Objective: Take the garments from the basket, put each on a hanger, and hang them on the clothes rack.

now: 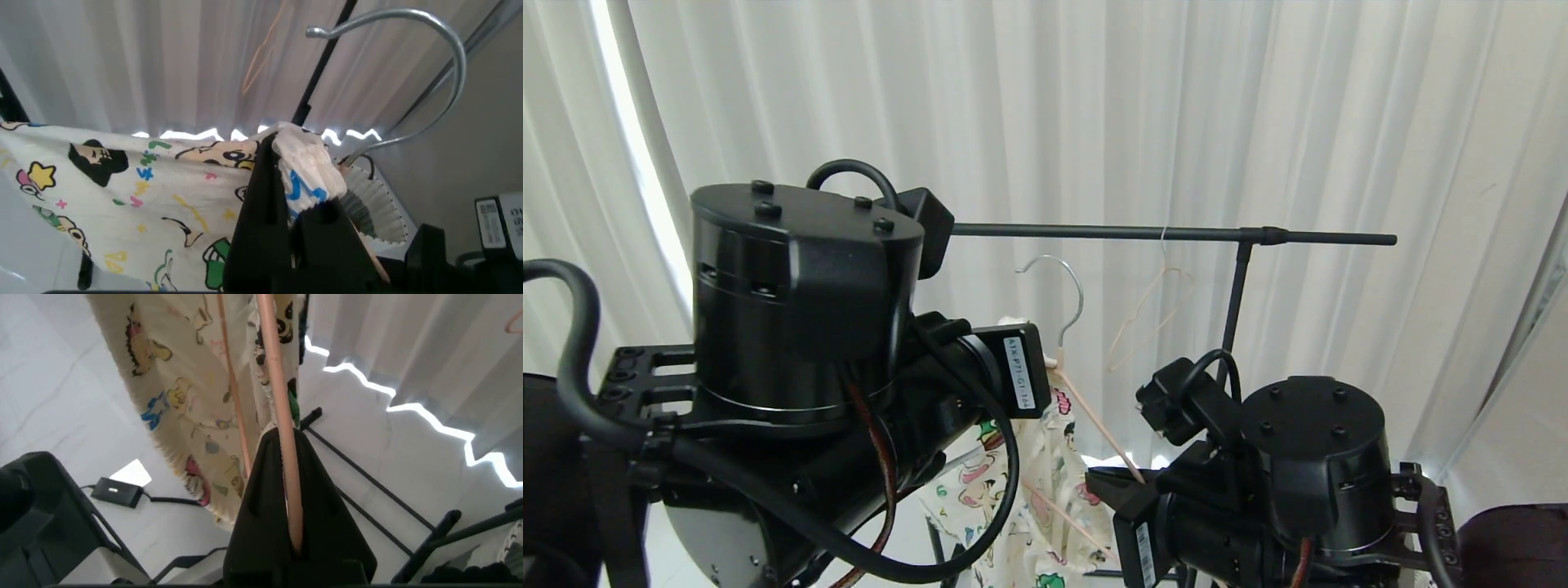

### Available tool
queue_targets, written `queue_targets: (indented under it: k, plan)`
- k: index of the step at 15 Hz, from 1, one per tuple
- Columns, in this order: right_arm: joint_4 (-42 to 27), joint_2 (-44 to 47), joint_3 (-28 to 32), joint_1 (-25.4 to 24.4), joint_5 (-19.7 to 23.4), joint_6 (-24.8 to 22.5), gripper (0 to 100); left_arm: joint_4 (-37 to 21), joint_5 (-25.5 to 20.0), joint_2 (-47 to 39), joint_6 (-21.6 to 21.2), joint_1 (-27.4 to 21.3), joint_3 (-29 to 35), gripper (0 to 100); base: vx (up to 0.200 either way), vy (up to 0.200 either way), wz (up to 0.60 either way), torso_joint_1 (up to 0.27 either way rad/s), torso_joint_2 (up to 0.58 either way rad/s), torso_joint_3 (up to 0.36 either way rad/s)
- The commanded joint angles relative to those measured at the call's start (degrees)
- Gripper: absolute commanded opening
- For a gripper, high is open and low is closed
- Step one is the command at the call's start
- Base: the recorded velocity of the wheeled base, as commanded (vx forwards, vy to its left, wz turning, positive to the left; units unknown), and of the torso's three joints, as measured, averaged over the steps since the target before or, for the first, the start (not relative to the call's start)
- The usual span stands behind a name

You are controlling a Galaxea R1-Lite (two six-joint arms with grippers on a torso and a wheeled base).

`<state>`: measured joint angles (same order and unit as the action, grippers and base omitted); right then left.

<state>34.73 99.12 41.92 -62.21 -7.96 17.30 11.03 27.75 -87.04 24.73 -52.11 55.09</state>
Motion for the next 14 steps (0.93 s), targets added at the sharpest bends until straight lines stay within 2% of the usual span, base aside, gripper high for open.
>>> queue_targets:
  k: [1, 2, 4, 5, 11, 14]
  plan:
    - [0.0, 0.2, 0.0, 0.2, -0.7, 0.0, 0, 0.0, -0.1, 0.9, 0.0, -0.1, -0.9, 0, 0.0, 0.0, 0.0, 0.0, 0.0, 0.0]
    - [0.0, 0.2, -0.1, 0.2, -2.4, 0.1, 0, 0.0, 0.1, 1.1, 0.0, -0.1, -2.0, 0, 0.0, 0.0, 0.0, 0.0, 0.0, 0.0]
    - [0.0, -0.2, -0.1, 0.2, -2.9, 0.7, 0, 0.0, 0.1, 1.6, 0.0, -0.1, -2.5, 0, 0.0, 0.0, 0.0, 0.0, 0.0, 0.0]
    - [0.0, -0.2, -0.1, 0.2, -2.9, 0.7, 0, 0.0, 0.2, 1.6, 0.0, 0.0, -2.5, 100, 0.0, 0.0, 0.0, 0.0, 0.0, 0.0]
    - [1.6, -0.2, -0.2, 1.4, -3.1, 0.4, 0, 0.0, 0.4, 4.3, -2.7, 0.6, -4.7, 100, 0.0, 0.0, 0.0, 0.0, 0.0, 0.0]
    - [2.0, -0.9, -0.3, 1.9, -3.6, 0.2, 0, 0.0, 0.0, 8.3, -7.2, 0.7, -9.1, 100, 0.0, 0.0, 0.0, 0.0, 0.0, 0.0]
